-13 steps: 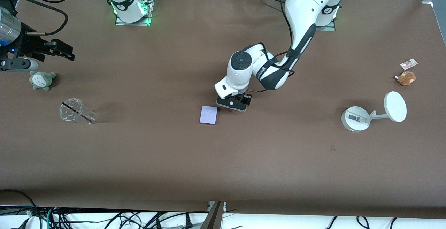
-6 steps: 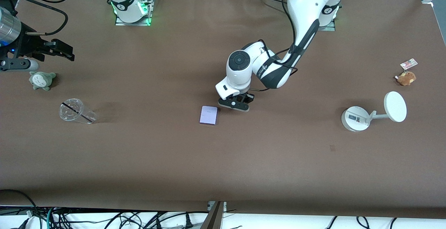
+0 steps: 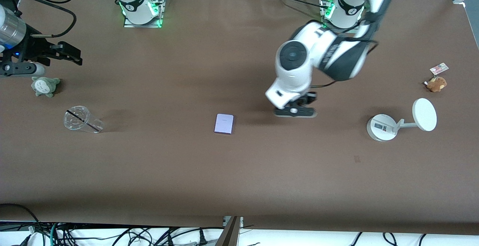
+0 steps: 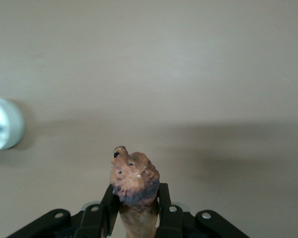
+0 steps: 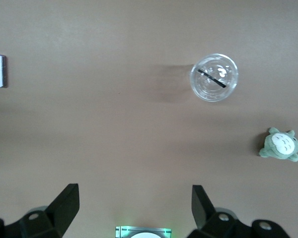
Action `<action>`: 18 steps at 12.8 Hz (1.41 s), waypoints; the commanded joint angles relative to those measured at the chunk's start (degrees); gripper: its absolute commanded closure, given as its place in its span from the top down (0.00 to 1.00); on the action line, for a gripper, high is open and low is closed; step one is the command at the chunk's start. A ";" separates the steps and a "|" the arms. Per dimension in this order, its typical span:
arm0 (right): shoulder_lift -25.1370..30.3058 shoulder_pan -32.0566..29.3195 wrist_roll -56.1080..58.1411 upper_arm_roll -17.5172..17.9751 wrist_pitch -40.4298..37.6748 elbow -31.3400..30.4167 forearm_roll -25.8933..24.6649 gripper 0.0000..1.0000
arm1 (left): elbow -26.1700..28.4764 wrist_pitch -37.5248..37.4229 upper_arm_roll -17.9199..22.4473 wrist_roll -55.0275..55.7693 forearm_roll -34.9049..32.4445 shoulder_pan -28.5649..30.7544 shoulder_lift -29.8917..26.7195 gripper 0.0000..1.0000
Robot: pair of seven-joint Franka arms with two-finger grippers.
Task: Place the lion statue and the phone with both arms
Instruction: 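Carry the lion toward the white lamp while the right gripper moves out, then set the lion beside the lamp while the right gripper reaches the phone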
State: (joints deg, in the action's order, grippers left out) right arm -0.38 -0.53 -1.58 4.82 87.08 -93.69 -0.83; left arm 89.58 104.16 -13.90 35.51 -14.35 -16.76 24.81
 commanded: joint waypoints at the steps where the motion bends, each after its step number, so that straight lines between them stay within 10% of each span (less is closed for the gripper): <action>1: -1.28 3.24 -5.08 0.27 -0.42 1.14 0.22 1.00 | 3.22 -0.88 -0.51 -6.73 4.33 7.59 -2.04 0.08; 5: -6.19 11.14 -15.26 0.27 4.49 1.41 0.31 1.00 | 5.51 0.95 -0.60 -18.71 6.79 17.79 -1.17 0.10; 8: -11.29 16.77 -23.97 0.27 9.85 1.49 0.31 1.00 | 16.56 16.11 -0.51 -23.08 6.18 24.55 -0.91 0.11; 18: -34.66 29.18 -42.01 0.19 35.43 6.75 -0.40 1.00 | 19.94 30.04 -0.34 -26.37 6.18 27.65 6.56 0.13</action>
State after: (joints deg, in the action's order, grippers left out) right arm -30.21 26.33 -40.67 5.45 121.45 -92.03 -0.74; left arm 109.80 132.24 -13.93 10.58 -8.58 10.29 30.15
